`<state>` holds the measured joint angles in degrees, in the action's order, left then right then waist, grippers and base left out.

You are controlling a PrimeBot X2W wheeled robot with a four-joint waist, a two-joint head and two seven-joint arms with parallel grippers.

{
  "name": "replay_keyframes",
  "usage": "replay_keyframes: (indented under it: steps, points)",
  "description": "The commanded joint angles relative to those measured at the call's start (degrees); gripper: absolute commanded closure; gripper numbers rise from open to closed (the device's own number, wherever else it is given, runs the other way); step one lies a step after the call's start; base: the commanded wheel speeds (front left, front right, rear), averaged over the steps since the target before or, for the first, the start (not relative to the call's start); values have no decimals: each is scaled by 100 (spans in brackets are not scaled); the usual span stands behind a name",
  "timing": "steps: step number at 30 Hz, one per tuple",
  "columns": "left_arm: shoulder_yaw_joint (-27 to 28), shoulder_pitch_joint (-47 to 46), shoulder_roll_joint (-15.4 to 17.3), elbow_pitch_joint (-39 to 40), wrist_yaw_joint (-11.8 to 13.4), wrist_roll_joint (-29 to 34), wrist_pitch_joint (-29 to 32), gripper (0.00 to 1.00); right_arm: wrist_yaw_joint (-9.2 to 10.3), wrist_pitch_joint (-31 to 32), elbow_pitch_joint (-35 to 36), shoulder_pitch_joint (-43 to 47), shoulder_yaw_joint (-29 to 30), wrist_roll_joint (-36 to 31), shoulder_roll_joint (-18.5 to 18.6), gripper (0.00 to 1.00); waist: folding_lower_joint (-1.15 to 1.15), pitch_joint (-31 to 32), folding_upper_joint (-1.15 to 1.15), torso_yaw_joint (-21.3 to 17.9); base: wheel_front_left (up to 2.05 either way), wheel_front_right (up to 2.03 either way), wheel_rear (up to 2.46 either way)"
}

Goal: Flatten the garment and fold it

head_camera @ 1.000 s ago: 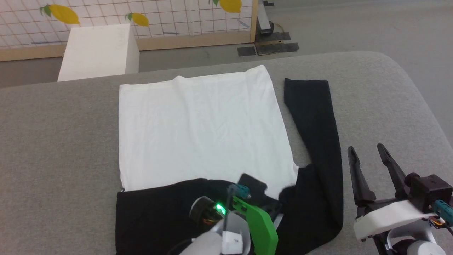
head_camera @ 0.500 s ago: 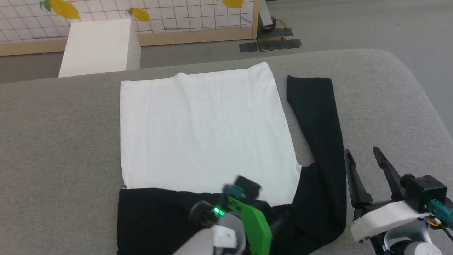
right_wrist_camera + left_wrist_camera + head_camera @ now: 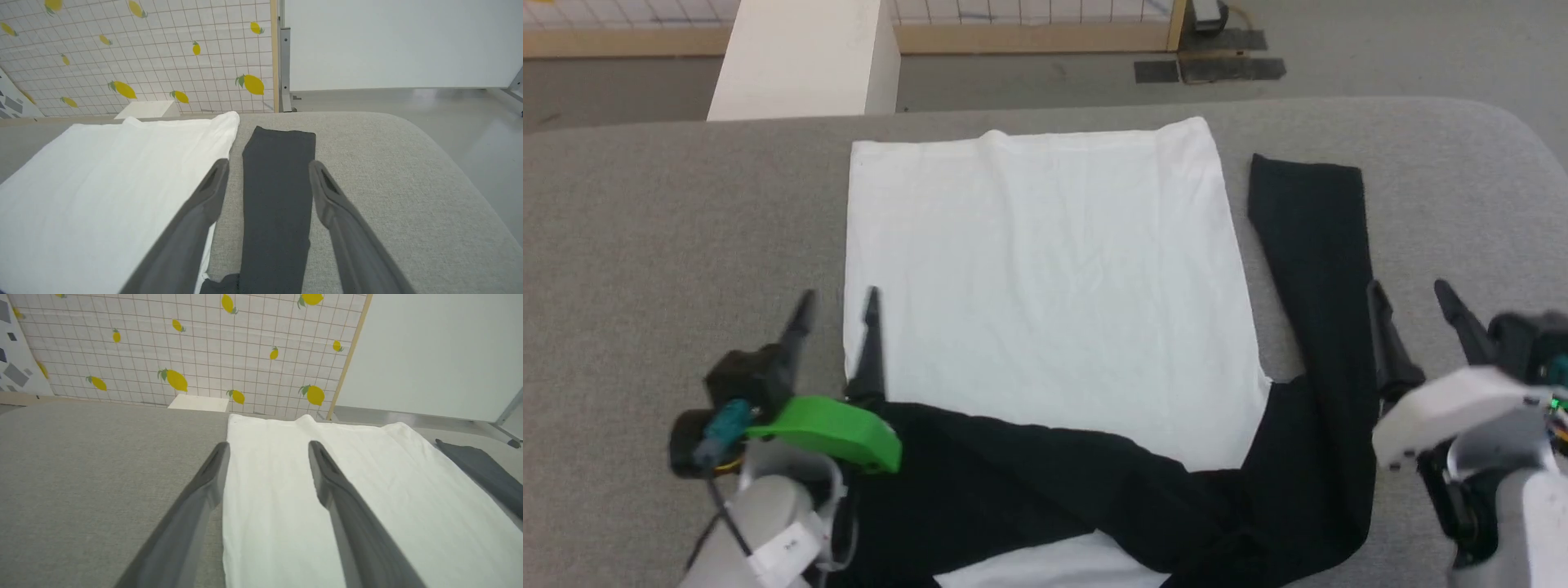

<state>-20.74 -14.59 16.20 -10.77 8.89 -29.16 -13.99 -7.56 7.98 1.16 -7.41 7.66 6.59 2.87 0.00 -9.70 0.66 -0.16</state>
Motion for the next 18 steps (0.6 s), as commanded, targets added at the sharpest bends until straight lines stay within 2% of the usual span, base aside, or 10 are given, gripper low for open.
replay_keyframes:
  steps: [1, 6, 13, 18]
  points:
    - [161, 78, 43, 60, 47, 116, -68, 0, 8, 152, -123, -281, 73, -63, 0, 0, 0, -324, -66, 209, 0, 0, 0]
    - [971, 190, -81, 750, 27, 581, -98, 0, 8, 807, -842, -1471, 615, -100, 9, 0, 0, -906, -66, 396, 0, 0, 0]
    - [1670, 86, -539, 1300, -472, 1136, -99, 0, 8, 1620, -2000, -3124, 1435, -382, 361, 0, 0, -1736, -66, 755, 0, 0, 0]
    - [1901, -42, -892, 1413, -830, 1430, -100, 0, 8, 2181, -2568, -3848, 1924, -734, 551, 0, 0, -2073, -66, 980, 0, 0, 0]
